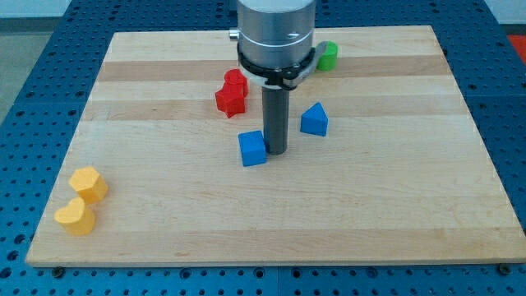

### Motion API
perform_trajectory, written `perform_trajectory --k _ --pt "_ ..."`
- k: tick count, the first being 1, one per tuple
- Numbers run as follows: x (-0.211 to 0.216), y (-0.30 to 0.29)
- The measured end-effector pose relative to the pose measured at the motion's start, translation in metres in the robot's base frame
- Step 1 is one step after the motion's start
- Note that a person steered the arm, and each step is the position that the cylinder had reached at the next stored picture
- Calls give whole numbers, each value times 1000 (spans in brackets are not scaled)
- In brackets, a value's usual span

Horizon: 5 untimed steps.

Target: Drag the blue cube towards the yellow hexagon

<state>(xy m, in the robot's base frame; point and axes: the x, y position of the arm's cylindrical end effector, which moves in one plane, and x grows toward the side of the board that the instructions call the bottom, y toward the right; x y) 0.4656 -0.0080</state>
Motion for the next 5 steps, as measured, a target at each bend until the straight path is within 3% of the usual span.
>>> perform_trajectory --k 5 --pt "17 -94"
